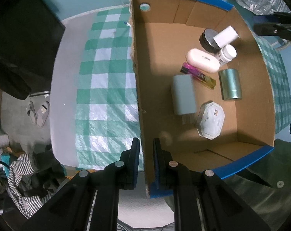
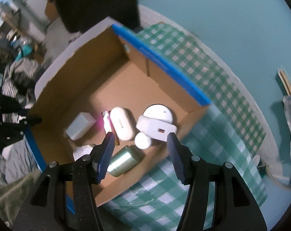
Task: Organize rigid objects
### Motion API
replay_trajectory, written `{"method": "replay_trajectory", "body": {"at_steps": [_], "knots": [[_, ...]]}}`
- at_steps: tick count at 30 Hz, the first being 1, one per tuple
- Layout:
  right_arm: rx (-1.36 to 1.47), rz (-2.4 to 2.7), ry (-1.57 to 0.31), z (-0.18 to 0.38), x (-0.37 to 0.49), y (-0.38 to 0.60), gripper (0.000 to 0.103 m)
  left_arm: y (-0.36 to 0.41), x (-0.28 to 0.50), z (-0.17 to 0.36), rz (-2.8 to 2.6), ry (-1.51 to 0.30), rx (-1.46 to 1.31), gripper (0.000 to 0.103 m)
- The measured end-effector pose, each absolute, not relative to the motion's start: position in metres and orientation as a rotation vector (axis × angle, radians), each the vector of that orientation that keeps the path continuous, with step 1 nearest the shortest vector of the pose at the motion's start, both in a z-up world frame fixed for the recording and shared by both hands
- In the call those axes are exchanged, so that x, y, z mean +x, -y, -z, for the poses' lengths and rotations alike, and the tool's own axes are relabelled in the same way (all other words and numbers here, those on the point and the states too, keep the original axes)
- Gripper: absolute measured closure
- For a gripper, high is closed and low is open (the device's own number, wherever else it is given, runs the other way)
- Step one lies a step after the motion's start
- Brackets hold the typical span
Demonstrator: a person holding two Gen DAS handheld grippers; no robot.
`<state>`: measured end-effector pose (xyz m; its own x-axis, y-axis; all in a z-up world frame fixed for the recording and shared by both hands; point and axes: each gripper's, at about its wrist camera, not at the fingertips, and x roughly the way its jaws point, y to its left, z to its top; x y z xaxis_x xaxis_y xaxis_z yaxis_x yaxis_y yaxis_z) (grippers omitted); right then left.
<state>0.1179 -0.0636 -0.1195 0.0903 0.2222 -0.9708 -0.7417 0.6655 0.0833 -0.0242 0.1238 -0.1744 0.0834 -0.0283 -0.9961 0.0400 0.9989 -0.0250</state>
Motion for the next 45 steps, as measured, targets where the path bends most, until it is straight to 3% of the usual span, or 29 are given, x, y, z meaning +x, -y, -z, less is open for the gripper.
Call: {"method": "replay_trajectory", "body": {"at_steps": [7,9,11,15,21,37,45], "knots": [[-0.376,-0.611,-1.215,0.088,0.116,0.103,0.039,-0.127,-0.013,0.147,-0.032,-1.427,0.026,0.086],[-0.356,-0.571,-1.192,0.081,0.112,0.112,0.039,-0.126,-0.009,0.138,-0.058,-1.401,0.031,0.074],[-0.316,-0.536,-1.171,0.072,0.110,0.124,0.038,-0.122,-0.005,0.126,-0.065,-1.363,0.048,0.070],[-0.258,-0.459,-1.142,0.057,0.104,0.145,0.037,-0.111,0.000,0.102,-0.068,-1.281,0.085,0.045],[-0.157,-0.370,-1.059,0.029,0.093,0.178,0.037,-0.094,0.002,0.057,-0.085,-1.109,0.122,0.022],[-0.029,-0.188,-0.909,-0.005,0.065,0.229,0.035,-0.064,0.013,-0.007,-0.061,-0.896,0.103,0.002],[-0.041,-0.165,-0.898,-0.005,0.059,0.231,0.035,-0.063,0.016,-0.016,-0.082,-0.897,0.063,0.002]]}}
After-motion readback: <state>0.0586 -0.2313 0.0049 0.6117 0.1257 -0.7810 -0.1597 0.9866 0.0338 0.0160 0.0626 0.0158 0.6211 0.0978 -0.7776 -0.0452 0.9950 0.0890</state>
